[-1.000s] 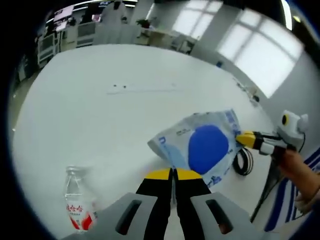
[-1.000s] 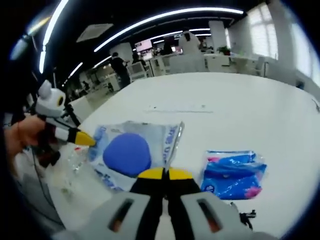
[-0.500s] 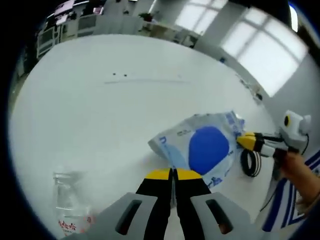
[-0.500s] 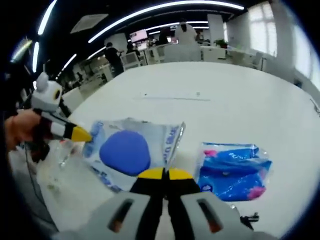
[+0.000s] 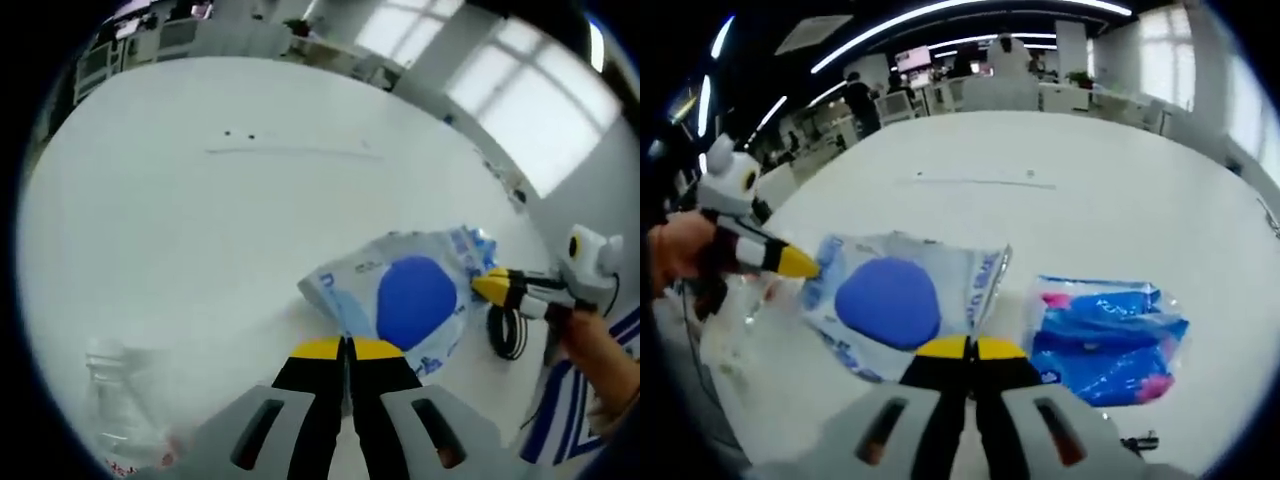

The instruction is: Arrange the tabletop items into an orderly group along one side of the table until the central work area is clear of visible clutter.

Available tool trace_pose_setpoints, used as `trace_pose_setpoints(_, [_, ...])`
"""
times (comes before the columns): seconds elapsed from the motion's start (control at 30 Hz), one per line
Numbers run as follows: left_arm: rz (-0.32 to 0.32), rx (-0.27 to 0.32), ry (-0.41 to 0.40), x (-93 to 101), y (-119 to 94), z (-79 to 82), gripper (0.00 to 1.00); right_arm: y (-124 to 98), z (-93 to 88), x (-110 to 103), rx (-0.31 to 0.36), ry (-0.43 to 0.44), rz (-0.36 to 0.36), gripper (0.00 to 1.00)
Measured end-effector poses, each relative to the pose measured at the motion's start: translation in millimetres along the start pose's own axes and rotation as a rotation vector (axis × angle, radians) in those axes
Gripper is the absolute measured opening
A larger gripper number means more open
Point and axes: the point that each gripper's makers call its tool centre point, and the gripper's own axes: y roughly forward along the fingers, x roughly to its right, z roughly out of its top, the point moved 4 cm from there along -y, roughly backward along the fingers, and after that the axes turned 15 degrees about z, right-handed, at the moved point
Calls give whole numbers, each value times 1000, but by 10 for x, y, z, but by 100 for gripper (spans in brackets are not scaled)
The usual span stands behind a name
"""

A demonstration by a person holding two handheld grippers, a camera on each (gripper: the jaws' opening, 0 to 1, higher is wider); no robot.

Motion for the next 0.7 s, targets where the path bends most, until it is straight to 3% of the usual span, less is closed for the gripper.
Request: trace_pose_setpoints(0.7, [-10, -13, -37, -18, 96, -39, 0, 49, -68, 36, -23, 13, -19, 0])
